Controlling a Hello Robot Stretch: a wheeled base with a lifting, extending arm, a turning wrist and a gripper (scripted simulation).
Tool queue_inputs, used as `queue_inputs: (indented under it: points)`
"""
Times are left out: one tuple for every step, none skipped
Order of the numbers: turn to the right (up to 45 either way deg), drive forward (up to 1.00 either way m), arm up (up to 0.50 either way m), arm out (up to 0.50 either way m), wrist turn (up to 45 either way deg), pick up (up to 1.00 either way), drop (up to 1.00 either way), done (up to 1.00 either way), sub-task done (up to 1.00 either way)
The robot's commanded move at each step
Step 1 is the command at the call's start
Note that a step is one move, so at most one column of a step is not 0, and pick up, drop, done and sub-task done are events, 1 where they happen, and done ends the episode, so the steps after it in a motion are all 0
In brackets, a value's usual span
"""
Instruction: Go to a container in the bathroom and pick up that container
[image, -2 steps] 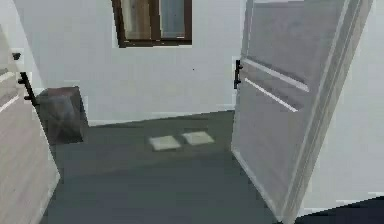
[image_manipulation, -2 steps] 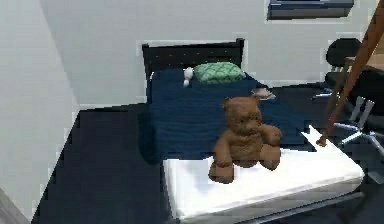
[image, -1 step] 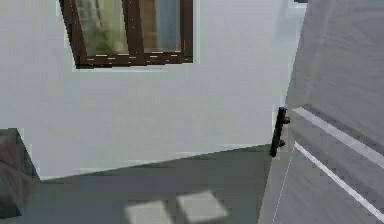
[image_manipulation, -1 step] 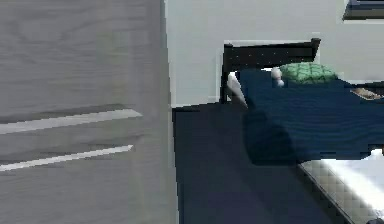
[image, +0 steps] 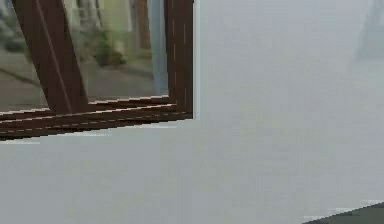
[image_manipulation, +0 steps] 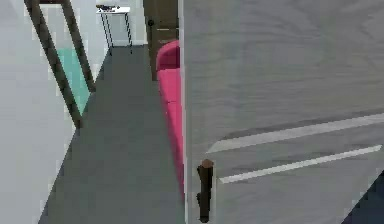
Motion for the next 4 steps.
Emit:
queue_inputs:
  points:
    - [33.0, 0.0, 0.0, 0.0, 0.0, 0.0, 0.0, 0.0, 0.0]
    - [0.0, 0.3, 0.0, 0.0, 0.0, 0.0, 0.0, 0.0, 0.0]
    - [42.0, 0.0, 0.0, 0.0, 0.0, 0.0, 0.0, 0.0, 0.0]
    - [0.0, 1.0, 0.0, 0.0, 0.0, 0.0, 0.0, 0.0, 0.0]
